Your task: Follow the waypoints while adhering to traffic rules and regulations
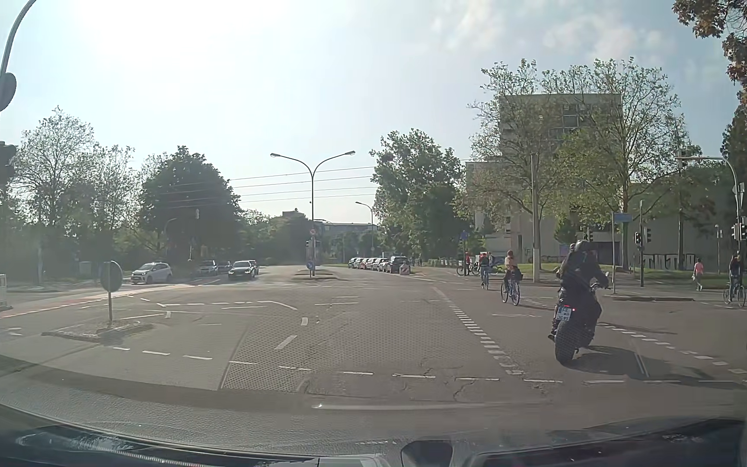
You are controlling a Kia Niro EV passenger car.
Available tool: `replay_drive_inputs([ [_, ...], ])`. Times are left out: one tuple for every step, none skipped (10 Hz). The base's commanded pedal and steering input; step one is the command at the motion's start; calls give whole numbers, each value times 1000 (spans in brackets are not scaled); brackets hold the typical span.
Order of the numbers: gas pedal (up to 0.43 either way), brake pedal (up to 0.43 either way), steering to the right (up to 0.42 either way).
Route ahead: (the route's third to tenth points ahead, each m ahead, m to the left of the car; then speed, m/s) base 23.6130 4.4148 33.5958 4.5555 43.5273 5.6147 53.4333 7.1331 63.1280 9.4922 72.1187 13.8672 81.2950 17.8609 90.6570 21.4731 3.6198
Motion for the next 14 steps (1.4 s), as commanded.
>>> replay_drive_inputs([
  [280, 0, 3],
  [280, 0, 4],
  [280, 0, 3],
  [280, 0, 3],
  [280, 0, 3],
  [280, 0, 3],
  [280, 0, 3],
  [280, 0, 3],
  [280, 0, 3],
  [280, 0, 2],
  [280, 0, 0],
  [280, 0, 0],
  [280, 0, 1],
  [280, 0, 0],
])
